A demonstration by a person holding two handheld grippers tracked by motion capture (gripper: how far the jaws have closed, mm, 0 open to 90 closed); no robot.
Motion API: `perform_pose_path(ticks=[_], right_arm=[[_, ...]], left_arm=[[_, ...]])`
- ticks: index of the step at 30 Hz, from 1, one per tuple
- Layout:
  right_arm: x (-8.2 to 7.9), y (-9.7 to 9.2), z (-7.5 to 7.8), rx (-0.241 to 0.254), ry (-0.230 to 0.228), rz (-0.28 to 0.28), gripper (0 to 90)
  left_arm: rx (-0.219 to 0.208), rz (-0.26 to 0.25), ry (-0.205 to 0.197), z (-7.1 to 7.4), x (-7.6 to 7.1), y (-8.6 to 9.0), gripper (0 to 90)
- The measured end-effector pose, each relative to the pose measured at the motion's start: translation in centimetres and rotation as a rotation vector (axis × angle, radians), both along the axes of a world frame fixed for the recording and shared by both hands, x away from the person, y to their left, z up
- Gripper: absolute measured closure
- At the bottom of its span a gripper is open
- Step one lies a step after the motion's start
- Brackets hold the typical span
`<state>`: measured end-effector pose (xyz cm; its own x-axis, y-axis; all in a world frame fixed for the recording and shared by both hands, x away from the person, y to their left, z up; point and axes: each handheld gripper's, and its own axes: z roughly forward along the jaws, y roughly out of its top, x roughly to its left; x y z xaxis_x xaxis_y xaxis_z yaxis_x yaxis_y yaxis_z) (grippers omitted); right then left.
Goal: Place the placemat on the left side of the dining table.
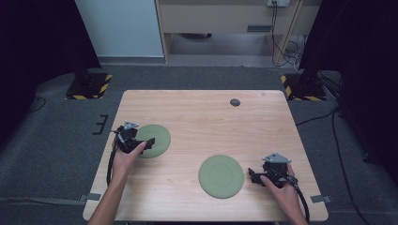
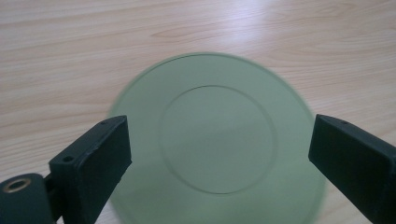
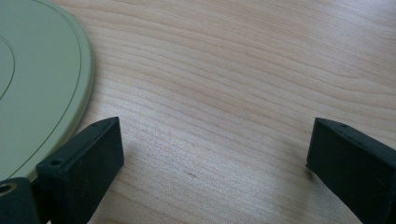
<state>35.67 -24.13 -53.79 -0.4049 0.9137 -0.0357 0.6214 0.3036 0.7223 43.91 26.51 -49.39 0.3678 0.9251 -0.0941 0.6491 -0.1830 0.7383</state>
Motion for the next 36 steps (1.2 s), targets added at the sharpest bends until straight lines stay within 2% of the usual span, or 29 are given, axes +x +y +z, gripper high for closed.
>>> perform_pose_path(ticks=[6, 11, 20, 25, 31, 36], right_arm=[[0.1, -0.1, 0.0, 0.012, 0.013, -0.003, 3.7], [0.2, -0.2, 0.0, 0.016, 0.018, -0.005, 3.4], [0.2, -0.2, -0.1, 0.026, 0.033, -0.021, 2.1], [0.2, -0.2, -0.1, 0.026, 0.033, -0.021, 2.1], [0.2, -0.2, -0.1, 0.026, 0.033, -0.021, 2.1], [0.2, -0.2, -0.1, 0.026, 0.033, -0.021, 2.1]], left_arm=[[0.0, -0.079, -0.022, 0.7, -1.2, -2.7, 4.5], [-0.017, -0.131, -0.037, 1.0, -2.3, -4.8, 4.5], [-0.004, -0.235, -0.036, 1.4, -4.3, -8.0, 4.7], [0.024, -0.285, -0.035, 0.8, -5.2, -9.7, 4.5], [0.039, -0.308, -0.014, -0.5, -5.8, -10.7, 4.6], [0.044, -0.327, -0.008, -0.9, -6.4, -11.4, 4.7]])
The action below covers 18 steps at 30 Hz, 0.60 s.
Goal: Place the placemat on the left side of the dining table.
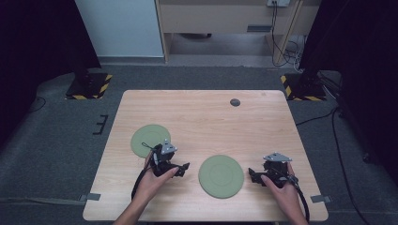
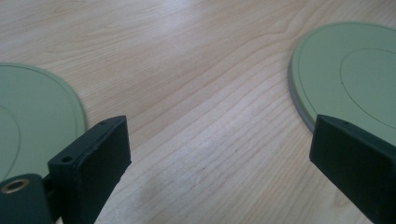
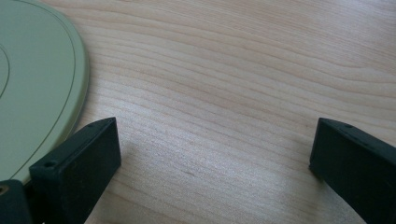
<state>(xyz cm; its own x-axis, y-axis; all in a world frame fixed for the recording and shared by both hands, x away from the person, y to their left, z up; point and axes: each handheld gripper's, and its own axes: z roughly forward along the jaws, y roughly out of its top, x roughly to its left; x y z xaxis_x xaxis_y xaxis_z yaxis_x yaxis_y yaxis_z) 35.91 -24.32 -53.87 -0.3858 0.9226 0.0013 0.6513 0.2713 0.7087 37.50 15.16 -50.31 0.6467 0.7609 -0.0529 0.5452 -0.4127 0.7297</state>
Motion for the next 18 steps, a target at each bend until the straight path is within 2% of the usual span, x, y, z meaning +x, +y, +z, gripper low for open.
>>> perform_pose_path(ticks=[9, 13, 18], right_arm=[[0.0, 0.0, 0.0, -0.001, 0.001, 0.0, 2.1], [0.0, 0.0, 0.0, 0.0, 0.0, 0.0, 2.1], [0.0, 0.0, 0.0, 0.0, 0.0, 0.0, 2.1]], left_arm=[[0.017, -0.027, 0.009, -0.6, -1.0, -0.9, 4.8], [0.03, -0.058, 0.012, -1.0, -1.5, -1.5, 4.7], [0.036, -0.076, 0.02, -1.8, -1.6, -1.7, 4.9]])
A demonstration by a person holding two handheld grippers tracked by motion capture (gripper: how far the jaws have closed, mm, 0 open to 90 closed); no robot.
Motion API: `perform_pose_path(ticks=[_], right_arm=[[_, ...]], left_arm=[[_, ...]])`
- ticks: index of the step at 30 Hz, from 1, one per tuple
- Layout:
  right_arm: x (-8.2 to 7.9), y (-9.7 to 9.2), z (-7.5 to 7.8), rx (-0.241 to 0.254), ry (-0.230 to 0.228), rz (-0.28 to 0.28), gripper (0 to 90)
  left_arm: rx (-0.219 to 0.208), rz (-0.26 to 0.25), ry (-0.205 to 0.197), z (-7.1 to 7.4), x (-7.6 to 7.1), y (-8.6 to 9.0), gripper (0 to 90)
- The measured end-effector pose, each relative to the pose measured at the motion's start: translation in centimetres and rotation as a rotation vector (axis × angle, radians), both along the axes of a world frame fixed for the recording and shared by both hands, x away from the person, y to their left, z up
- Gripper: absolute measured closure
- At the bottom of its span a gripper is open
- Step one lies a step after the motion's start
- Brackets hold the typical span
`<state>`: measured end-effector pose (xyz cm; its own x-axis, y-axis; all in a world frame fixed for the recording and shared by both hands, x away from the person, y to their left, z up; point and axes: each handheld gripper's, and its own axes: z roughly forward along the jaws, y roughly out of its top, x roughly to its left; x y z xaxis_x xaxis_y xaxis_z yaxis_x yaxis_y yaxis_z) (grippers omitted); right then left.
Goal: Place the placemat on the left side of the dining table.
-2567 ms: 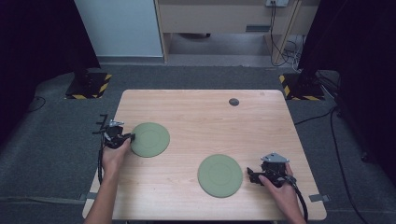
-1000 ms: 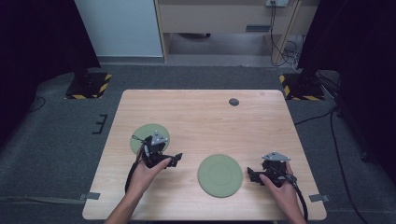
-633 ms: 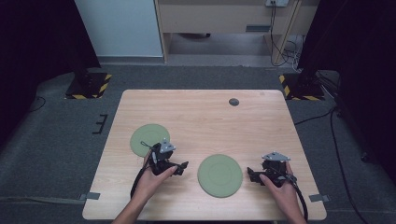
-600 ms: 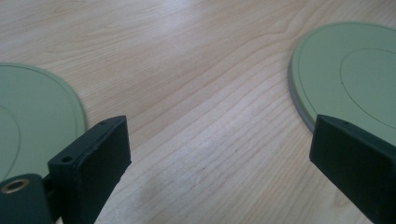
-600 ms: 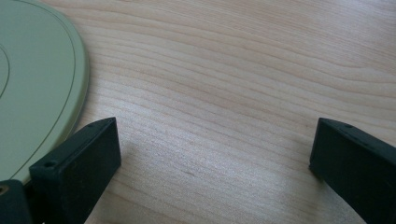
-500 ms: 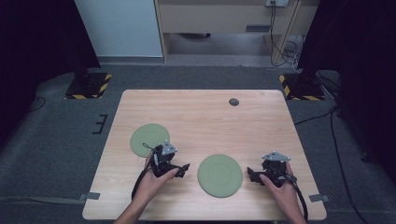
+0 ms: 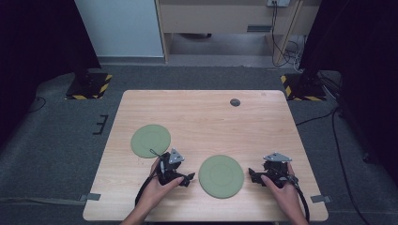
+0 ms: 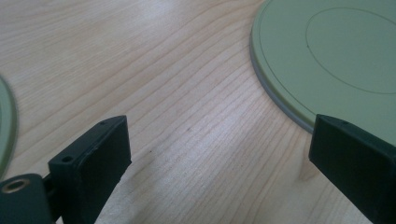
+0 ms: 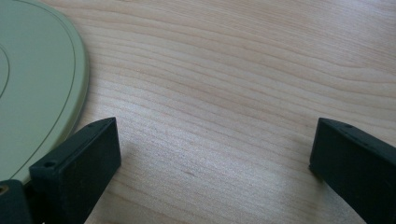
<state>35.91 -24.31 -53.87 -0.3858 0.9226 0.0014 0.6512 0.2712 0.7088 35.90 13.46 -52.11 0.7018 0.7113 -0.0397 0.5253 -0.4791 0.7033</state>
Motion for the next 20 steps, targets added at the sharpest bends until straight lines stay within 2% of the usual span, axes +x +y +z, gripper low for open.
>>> perform_pose_path(ticks=[3, 7, 9, 10, 20], right_arm=[[0.0, 0.0, 0.0, 0.0, 0.0, 0.0, 2.1], [0.0, 0.0, 0.0, 0.0, 0.0, 0.0, 2.1], [0.0, 0.0, 0.0, -0.001, -0.001, 0.0, 2.1], [0.0, 0.0, 0.0, -0.001, 0.0, 0.0, 2.1], [0.0, 0.0, 0.0, -0.001, 0.0, 0.003, 2.1]], left_arm=[[-0.007, -0.001, 0.007, -0.4, -0.1, -0.1, 4.8], [0.01, -0.011, 0.008, -1.0, -0.3, -0.4, 4.6], [0.032, -0.007, -0.02, -1.4, -0.2, -0.4, 4.1], [0.025, -0.004, -0.022, -1.5, -0.1, -0.3, 1.5], [0.029, 0.014, -0.023, -1.5, -0.1, -0.3, 0.9]])
